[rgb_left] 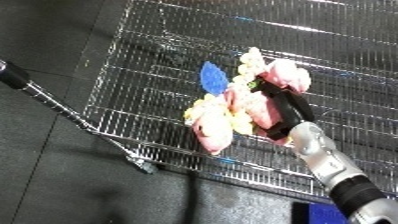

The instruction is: Pick up the object and place it into the box

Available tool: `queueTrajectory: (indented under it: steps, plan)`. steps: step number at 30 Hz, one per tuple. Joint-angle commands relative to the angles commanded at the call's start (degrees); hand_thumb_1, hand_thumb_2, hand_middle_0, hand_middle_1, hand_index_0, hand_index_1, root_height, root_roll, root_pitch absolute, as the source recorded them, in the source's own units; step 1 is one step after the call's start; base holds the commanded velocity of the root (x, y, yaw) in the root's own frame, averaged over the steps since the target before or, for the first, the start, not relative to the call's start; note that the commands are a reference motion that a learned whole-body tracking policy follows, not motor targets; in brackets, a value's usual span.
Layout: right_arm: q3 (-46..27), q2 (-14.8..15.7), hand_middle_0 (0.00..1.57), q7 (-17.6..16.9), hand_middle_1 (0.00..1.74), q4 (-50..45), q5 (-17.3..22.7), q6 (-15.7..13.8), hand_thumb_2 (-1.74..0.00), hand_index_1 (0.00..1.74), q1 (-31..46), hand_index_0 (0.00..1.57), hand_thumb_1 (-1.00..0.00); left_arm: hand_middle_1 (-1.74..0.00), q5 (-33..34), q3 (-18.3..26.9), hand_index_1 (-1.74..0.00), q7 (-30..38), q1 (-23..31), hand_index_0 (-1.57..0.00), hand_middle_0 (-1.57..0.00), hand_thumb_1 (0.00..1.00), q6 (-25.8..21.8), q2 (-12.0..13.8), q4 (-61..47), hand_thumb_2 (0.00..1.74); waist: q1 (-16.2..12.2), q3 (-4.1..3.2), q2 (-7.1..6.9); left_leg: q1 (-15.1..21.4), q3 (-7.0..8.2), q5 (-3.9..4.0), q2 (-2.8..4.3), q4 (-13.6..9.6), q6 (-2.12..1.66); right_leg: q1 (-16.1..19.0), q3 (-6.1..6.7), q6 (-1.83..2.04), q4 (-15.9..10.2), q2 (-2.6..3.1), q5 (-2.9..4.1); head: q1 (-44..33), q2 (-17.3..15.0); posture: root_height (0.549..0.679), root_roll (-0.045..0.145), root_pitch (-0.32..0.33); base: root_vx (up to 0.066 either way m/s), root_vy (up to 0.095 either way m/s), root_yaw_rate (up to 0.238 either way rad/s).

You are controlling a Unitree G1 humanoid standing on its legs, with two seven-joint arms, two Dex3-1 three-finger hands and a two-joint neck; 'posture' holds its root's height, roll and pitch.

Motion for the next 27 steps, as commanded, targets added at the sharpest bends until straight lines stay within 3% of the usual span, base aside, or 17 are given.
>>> queueTrajectory:
  steps: [1,9,15,21,27]
  plan:
    - [-0.1,0.1,1.57,0.0,1.74,-0.1,0.0,0.0,-1.74,1.74,0.1,1.57,-1.00,-1.74,0.0,0.1,-1.74,0.0,0.0,-1.57,-1.57,1.00,-0.1,0.0,0.0,1.74,-0.1,0.00,-0.08,0.1,0.04,-0.01,0.06,-0.1,-0.02,0.1,0.00,0.00,0.0,0.01,-0.02,-0.1,0.0,0.622,0.051,0.036,-0.003,-0.004,-0.027]
    - [-1.4,0.1,1.57,-1.3,1.74,-1.5,1.4,-0.2,-1.74,1.74,0.5,1.57,-1.00,-1.74,-0.5,0.6,-1.74,-0.1,-0.2,-1.57,-1.57,1.00,-0.5,0.3,0.3,1.74,-0.6,0.00,-0.58,1.0,0.32,0.08,0.44,-0.8,-0.21,0.8,-0.20,0.07,-0.6,-0.11,0.13,0.1,-0.6,0.622,0.053,0.028,-0.013,-0.013,-0.018]
    - [-3.9,-2.3,1.57,-3.3,1.74,-8.3,3.1,-1.0,-1.74,1.74,3.0,1.57,-1.00,-1.74,-0.1,1.0,-1.74,-0.2,-0.9,-1.57,-1.57,1.00,-0.4,0.5,1.1,1.74,-1.4,0.00,-1.27,2.3,0.62,0.07,0.68,-1.4,-0.28,1.9,-0.20,0.22,-1.0,-0.28,0.31,0.4,-0.4,0.622,0.055,0.015,-0.025,-0.017,-0.031]
    - [-10.5,-5.3,1.57,-6.7,1.74,-20.9,5.0,-3.5,-1.74,1.74,10.4,1.57,-1.00,-1.74,0.7,1.4,-1.74,-0.1,-2.4,-1.57,-1.57,1.00,-0.2,0.2,2.2,1.74,-3.3,0.00,-2.28,4.2,1.23,-0.34,1.05,-2.0,0.00,3.5,-0.12,0.56,-1.7,-0.50,0.51,0.8,-0.3,0.623,0.058,-0.003,-0.032,-0.016,-0.077]
    - [-22.0,-6.4,1.57,-9.0,1.74,-42.3,3.9,-4.9,-1.74,1.74,25.2,1.57,-1.00,-1.74,2.3,2.4,-1.74,0.5,-3.8,-1.57,-1.57,1.00,0.4,-1.3,2.6,1.74,-6.1,0.00,-3.30,6.3,2.12,-0.67,1.55,-2.5,0.37,5.2,0.25,0.86,-2.4,-0.80,0.62,-0.2,-0.9,0.624,0.063,-0.027,-0.020,-0.017,-0.100]
